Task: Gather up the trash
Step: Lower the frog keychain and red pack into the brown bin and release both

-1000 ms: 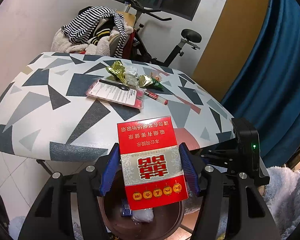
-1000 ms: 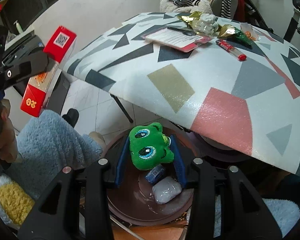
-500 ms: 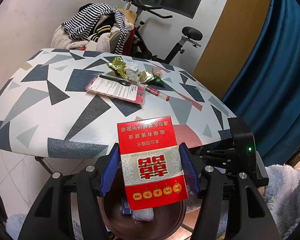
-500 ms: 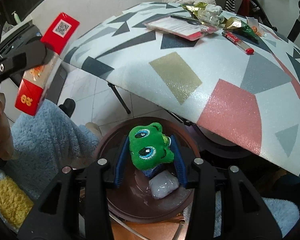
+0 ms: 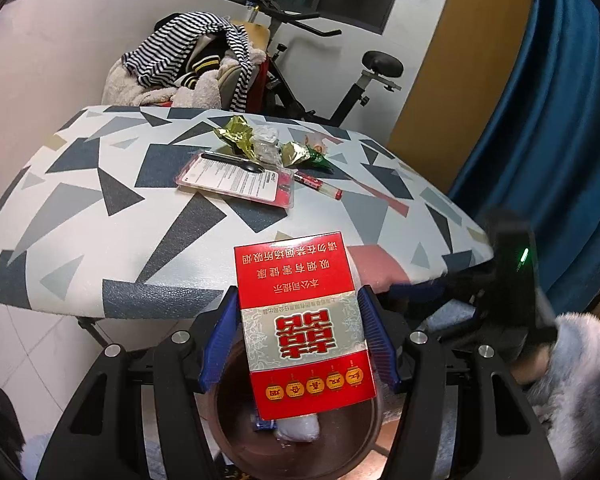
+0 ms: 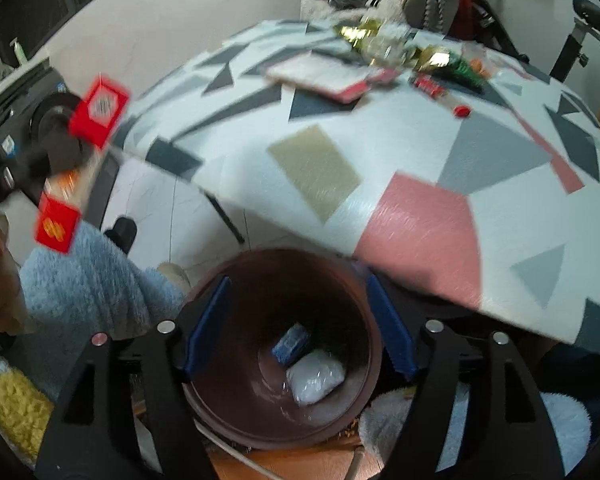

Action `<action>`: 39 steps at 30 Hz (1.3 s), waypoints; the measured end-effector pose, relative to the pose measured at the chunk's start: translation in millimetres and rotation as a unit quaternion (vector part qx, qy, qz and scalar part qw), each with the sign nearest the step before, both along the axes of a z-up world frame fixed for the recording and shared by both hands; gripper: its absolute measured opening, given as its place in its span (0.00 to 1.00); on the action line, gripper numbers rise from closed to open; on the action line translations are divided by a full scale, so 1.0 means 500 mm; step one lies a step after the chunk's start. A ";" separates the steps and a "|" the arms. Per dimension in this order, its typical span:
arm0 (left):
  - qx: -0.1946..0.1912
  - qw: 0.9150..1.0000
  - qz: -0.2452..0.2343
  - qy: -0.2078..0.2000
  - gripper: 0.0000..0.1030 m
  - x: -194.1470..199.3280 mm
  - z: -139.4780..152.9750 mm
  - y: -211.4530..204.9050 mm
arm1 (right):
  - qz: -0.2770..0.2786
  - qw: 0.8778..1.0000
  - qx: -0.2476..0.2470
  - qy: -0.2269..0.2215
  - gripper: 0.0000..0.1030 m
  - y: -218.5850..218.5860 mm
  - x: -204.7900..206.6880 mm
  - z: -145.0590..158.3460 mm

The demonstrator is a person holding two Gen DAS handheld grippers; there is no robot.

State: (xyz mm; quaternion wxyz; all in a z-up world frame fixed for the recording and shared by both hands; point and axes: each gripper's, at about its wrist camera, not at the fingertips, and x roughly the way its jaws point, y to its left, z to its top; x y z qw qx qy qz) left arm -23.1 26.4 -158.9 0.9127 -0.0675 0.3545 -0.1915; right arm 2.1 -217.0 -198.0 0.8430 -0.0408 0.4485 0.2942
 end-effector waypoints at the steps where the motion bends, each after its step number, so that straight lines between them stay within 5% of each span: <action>1: 0.003 1.000 -0.004 -0.001 0.57 0.001 -0.003 0.000 | -0.002 1.000 0.006 -0.010 0.78 -0.007 0.003 0.008; 5: 0.014 1.000 -0.013 -0.006 0.57 0.007 -0.016 0.002 | 0.002 0.997 0.001 -0.073 0.94 -0.034 0.015 0.043; 11: 0.021 0.999 -0.023 -0.008 0.57 0.027 -0.043 0.005 | 0.018 0.991 -0.032 -0.125 0.94 -0.070 0.030 0.054; 31: 0.070 0.996 -0.060 0.007 0.57 0.018 -0.099 -0.047 | -0.010 0.994 -0.024 -0.110 0.94 -0.091 0.031 0.027; 39: 0.074 0.997 -0.032 0.001 0.87 0.021 -0.095 -0.034 | -0.004 0.993 -0.034 -0.111 0.94 -0.079 0.028 0.021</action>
